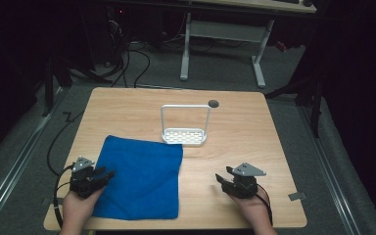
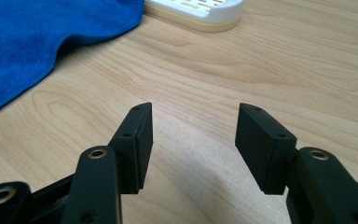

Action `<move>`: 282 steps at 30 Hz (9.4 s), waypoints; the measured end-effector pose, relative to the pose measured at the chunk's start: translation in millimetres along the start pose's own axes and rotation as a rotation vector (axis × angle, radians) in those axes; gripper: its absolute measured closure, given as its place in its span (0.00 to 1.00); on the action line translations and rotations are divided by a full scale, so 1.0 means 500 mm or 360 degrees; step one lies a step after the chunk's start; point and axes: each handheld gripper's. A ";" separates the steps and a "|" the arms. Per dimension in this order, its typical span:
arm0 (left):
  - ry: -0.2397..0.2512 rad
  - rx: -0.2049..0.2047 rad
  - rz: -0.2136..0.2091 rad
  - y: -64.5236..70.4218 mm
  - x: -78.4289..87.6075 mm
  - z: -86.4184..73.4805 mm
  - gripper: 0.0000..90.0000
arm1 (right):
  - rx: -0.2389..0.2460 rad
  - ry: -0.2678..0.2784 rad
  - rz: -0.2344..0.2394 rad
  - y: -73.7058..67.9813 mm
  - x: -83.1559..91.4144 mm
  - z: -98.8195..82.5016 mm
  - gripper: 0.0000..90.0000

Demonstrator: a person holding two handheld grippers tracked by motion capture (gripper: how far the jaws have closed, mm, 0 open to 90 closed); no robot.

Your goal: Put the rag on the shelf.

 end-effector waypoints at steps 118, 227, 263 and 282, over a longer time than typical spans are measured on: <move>-0.0302 -0.0582 -0.0342 0.169 -0.066 -0.039 0.80 | 0.0214 -0.0204 0.0268 -0.050 0.001 -0.019 1.00; 0.0187 -0.0348 -0.0169 0.153 -0.182 0.069 0.97 | -0.0079 0.0124 0.0014 0.060 -0.066 0.056 0.99; 0.0736 -0.0345 -0.0386 0.234 0.025 0.130 0.97 | 0.0009 0.0672 -0.0069 0.034 0.131 0.138 0.99; 0.1055 -0.0461 -0.0463 0.290 0.134 0.174 0.98 | 0.0134 0.0993 -0.0165 0.011 0.246 0.208 0.99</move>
Point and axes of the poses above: each handheld gripper's, and its own axes: x roughly backward along the jaws, z roughly out of its top, y roughly to its right, and after that the axes turned 10 degrees about x, right-handed
